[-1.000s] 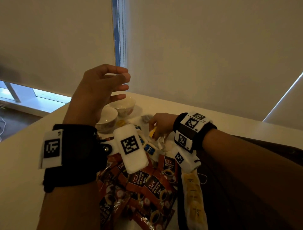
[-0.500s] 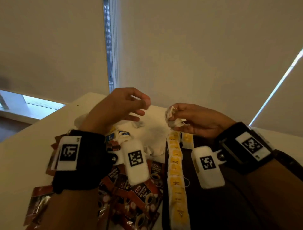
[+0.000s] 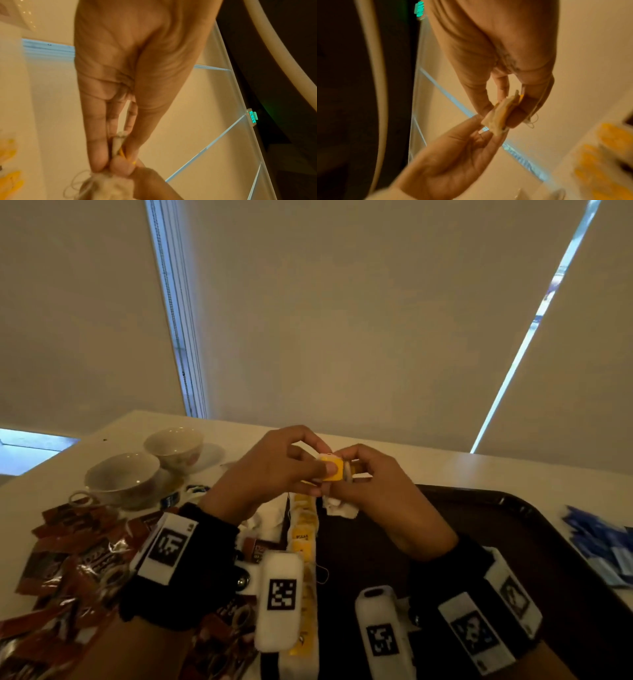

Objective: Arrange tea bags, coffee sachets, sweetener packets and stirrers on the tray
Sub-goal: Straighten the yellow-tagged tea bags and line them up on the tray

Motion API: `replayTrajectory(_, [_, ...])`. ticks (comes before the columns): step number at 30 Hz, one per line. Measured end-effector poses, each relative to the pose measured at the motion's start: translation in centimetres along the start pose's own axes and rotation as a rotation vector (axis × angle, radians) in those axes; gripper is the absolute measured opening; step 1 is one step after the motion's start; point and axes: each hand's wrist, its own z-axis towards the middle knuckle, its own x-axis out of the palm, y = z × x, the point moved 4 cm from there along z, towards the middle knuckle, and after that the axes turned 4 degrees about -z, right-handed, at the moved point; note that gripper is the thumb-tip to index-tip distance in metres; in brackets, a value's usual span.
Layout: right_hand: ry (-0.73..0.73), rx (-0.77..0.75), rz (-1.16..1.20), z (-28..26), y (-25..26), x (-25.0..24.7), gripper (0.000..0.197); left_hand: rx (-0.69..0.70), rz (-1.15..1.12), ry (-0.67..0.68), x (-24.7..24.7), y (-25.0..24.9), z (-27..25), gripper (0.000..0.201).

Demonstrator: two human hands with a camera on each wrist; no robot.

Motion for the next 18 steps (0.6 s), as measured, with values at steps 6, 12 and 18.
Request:
replayTrajectory(6, [0.233,0.308,0.806,-0.2,0.1,-0.5,0.035,0.06,-0.112,-0.033,0.3,-0.3,0.1,0.018])
replayTrajectory(12, [0.121,0.517,1.016,0.1,-1.5,-0.9,0.024,0.095,-0.101,-0.016,0.4,-0.6,0.2,0.012])
replayTrajectory(18, [0.184,0.563,0.979,0.0,-2.3,-0.9,0.023,0.141,0.015,-0.016,0.4,-0.7,0.2,0.009])
